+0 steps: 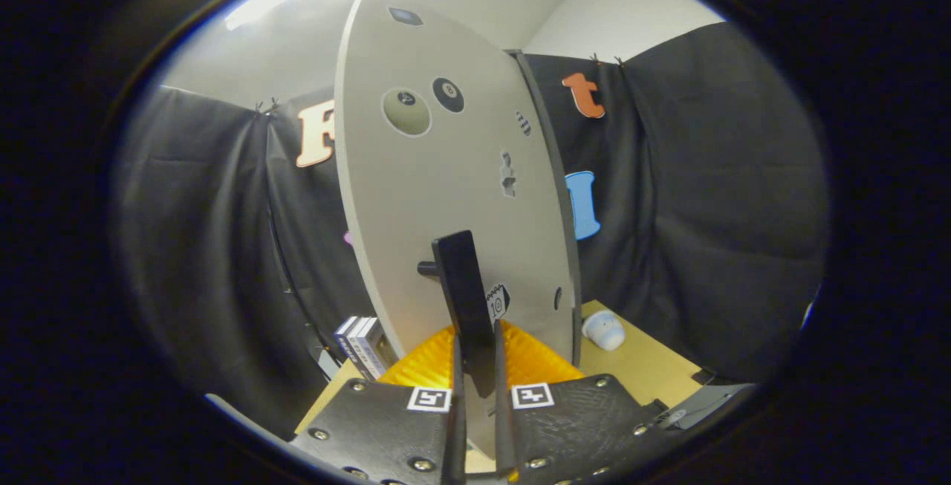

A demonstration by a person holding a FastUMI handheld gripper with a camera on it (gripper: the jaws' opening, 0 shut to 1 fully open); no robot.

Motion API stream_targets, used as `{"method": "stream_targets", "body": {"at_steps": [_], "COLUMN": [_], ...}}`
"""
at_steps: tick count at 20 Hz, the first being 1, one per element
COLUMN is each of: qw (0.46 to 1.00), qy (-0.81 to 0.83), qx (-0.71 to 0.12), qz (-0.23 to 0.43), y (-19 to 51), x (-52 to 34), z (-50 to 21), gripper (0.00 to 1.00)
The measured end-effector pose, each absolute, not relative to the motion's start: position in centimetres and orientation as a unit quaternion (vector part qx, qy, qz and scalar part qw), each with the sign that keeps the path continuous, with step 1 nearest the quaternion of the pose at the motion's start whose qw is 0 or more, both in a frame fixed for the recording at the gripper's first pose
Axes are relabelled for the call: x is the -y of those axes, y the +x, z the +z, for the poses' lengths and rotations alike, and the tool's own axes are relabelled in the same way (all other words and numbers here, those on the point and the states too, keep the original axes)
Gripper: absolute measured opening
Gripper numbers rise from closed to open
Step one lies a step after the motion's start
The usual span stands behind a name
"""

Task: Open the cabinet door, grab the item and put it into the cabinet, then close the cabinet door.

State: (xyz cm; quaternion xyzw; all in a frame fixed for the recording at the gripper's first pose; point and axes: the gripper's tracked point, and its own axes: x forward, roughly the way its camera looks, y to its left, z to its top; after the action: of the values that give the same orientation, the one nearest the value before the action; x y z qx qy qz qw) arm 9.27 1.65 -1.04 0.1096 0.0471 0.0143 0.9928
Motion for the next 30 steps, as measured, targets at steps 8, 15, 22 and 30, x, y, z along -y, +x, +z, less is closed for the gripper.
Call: {"method": "stream_targets", "body": {"at_steps": [8,15,22,30], "qw": [0.994,0.994,0.993,0.991], "qy": [0.100,0.099,0.105,0.114], "qx": [-0.045,-0.035,-0.033,-0.034], "qz": [-0.026,-0.025,0.033,0.059], "y": [8.9,9.6,9.9,10.9], "x": [2.2,4.9,5.7,10.4], "z": [-1.0,-0.7,-0.9,-1.2], "gripper": [0.15,0.14,0.14,0.14]}}
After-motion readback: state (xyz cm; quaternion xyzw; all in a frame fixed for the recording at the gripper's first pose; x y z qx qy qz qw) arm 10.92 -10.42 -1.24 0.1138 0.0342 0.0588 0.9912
